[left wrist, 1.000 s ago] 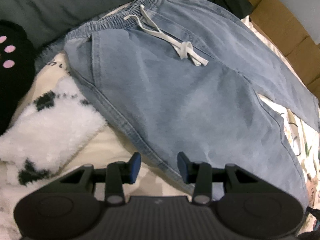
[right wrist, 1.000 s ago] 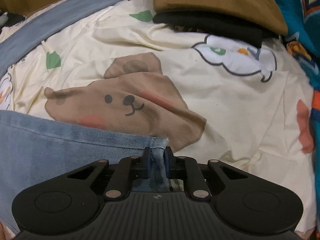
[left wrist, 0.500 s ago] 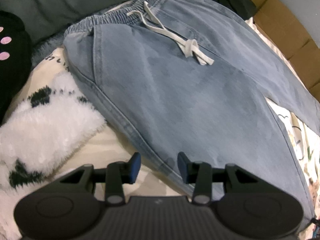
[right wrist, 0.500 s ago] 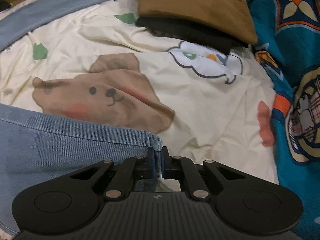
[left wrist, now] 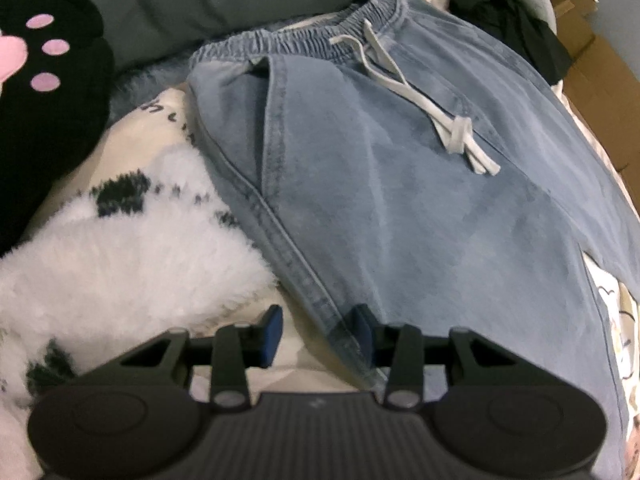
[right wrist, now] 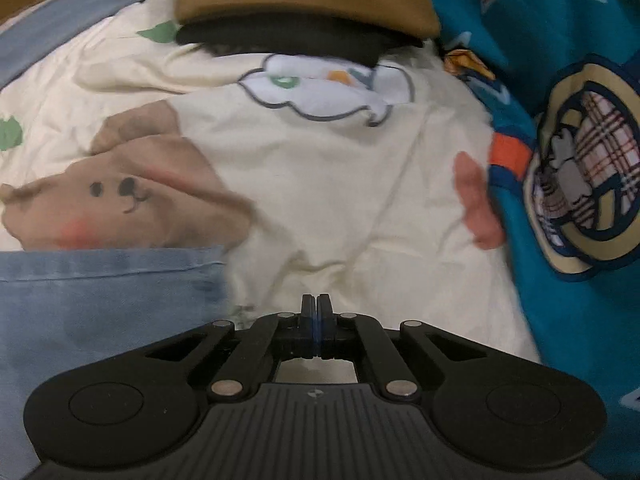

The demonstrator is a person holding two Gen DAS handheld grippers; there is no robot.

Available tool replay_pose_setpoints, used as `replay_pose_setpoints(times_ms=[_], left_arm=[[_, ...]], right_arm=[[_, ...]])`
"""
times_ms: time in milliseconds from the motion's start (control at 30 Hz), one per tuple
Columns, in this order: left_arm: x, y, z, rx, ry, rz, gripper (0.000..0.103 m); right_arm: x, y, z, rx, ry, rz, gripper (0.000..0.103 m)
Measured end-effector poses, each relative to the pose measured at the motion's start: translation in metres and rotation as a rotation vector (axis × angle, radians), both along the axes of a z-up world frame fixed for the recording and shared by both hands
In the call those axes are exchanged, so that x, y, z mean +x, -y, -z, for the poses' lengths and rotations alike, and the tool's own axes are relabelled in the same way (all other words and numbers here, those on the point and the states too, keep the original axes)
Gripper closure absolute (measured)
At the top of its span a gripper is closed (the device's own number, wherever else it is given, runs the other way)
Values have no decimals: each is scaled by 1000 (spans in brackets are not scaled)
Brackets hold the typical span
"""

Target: Fold clothes

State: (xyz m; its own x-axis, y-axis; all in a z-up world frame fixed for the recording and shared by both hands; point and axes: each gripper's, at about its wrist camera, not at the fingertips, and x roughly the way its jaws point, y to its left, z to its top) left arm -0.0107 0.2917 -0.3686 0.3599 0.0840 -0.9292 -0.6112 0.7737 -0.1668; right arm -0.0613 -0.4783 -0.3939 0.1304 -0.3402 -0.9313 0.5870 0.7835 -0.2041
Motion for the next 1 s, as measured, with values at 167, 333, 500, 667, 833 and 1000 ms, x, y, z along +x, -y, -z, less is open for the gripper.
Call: replay_pose_setpoints(times_ms=[167, 333, 500, 667, 833, 1000], left_arm=[[-10, -5, -9, 18, 53, -38, 71], [-10, -11, -3, -50, 56, -32, 72], [-5, -11, 12, -127, 74, -25, 71], [-3, -8, 24, -159, 73, -16, 71], [-5, -5, 29, -194, 95, -8, 76], [-12, -13, 32, -239, 129, -35, 88]], right_arm=[[-3, -6, -9, 50, 86, -18, 103], [-3, -22, -13, 128, 147, -40, 102], [-13, -33, -13, 206, 143, -48, 89], [-35, -39, -3, 254, 85, -13, 60], [-45, -48, 12, 300, 9, 32, 60], [-56, -64, 15, 321, -20, 97, 60]])
